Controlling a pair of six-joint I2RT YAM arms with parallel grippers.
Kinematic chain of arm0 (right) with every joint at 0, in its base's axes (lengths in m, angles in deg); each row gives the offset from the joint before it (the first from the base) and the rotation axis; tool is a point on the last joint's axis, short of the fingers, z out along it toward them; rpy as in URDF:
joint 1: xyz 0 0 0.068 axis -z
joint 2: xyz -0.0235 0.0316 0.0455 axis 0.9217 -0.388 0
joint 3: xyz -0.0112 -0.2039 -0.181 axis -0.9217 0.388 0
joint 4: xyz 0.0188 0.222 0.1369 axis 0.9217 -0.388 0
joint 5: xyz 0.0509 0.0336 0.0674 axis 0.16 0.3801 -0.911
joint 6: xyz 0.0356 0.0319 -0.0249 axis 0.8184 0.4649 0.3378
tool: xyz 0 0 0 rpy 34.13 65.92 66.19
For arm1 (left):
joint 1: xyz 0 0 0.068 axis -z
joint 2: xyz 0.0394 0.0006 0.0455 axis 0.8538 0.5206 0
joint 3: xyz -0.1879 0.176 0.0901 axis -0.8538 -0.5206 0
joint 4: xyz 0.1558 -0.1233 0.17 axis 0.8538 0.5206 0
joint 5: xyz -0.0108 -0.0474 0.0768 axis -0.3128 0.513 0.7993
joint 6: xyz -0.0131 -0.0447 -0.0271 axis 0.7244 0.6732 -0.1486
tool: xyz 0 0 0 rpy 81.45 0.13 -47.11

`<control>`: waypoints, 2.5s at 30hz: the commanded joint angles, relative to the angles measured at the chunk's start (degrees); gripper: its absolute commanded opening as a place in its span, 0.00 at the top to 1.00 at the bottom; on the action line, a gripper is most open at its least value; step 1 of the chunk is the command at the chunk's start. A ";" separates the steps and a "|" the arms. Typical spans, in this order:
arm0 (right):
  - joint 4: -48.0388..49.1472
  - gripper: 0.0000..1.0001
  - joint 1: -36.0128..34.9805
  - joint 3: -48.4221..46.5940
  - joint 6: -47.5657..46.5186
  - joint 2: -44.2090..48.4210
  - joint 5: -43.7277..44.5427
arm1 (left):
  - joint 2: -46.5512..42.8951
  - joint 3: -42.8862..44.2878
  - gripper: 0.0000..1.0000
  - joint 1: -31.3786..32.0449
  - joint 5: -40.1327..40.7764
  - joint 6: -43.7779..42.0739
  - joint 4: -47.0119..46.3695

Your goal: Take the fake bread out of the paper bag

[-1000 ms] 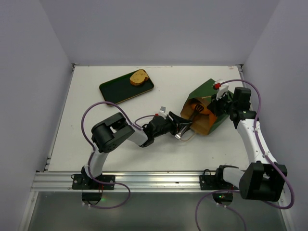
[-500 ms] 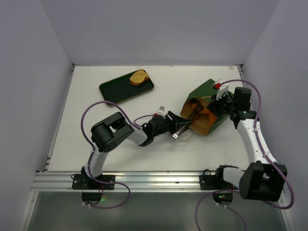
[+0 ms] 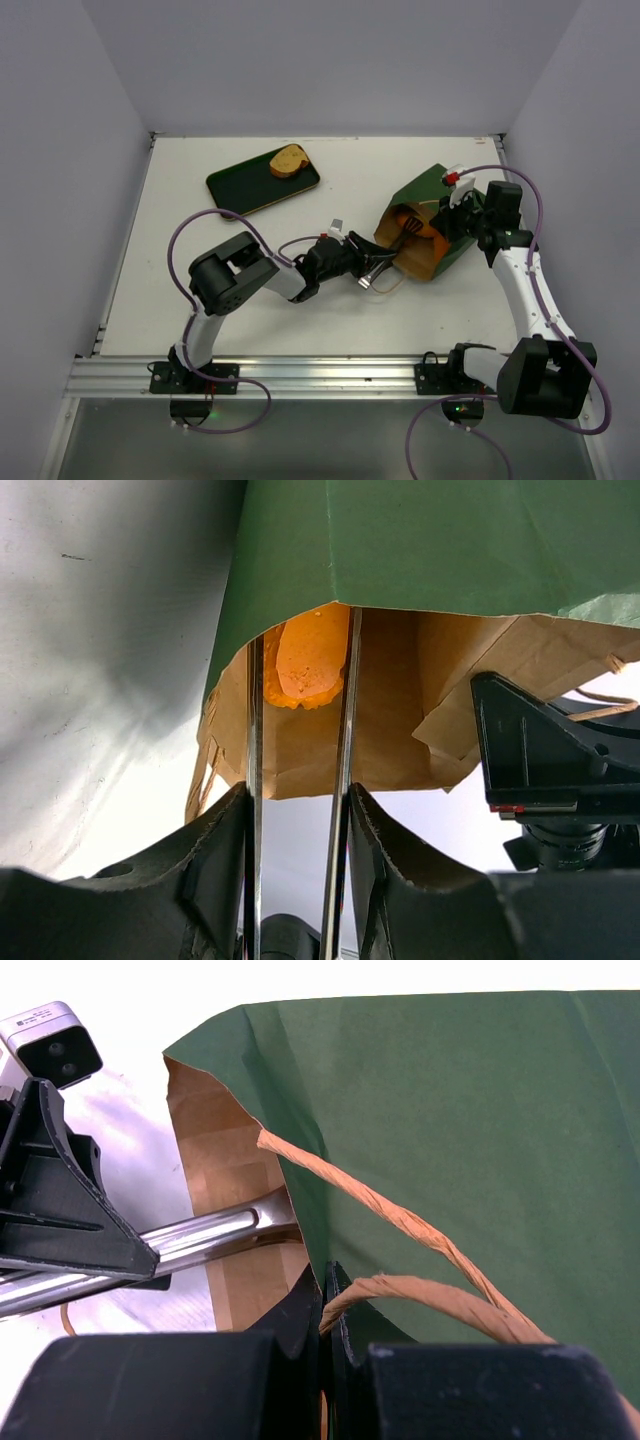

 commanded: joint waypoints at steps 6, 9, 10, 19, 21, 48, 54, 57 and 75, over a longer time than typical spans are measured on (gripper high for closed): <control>1.52 1.00 0.17 0.27 -0.32 1.55 -1.99 | -2.89 -0.33 1.00 -0.77 -0.38 -5.09 -2.96; 1.52 1.00 0.34 0.27 -0.32 1.64 -1.99 | -5.09 -2.17 1.00 -0.77 -1.00 -6.58 -2.79; 1.52 1.00 0.35 0.27 -0.32 1.64 -1.99 | -6.22 -2.79 1.00 -0.77 -1.09 -6.94 -2.70; 1.61 1.00 0.43 0.27 -0.23 1.72 -1.99 | -9.57 -7.80 1.00 -0.24 -1.79 -7.73 -3.93; 1.61 1.00 0.52 0.27 -0.14 1.90 -1.90 | -9.92 -8.24 1.00 0.02 -2.14 -7.73 -4.02; 5.04 1.00 0.79 1.32 3.29 2.16 2.94 | -36.45 -22.65 1.00 1.08 -11.02 -19.50 10.82; 5.21 1.00 0.79 1.41 3.20 2.08 2.94 | -46.30 -23.36 1.00 -0.68 -9.97 -25.92 22.32; 5.13 1.00 0.79 1.41 3.20 2.16 2.76 | -51.66 -23.18 1.00 -3.75 -10.49 -27.85 27.25; 5.21 1.00 0.79 1.41 3.64 3.31 1.53 | -42.12 -15.36 1.00 -35.92 -16.39 -24.99 27.55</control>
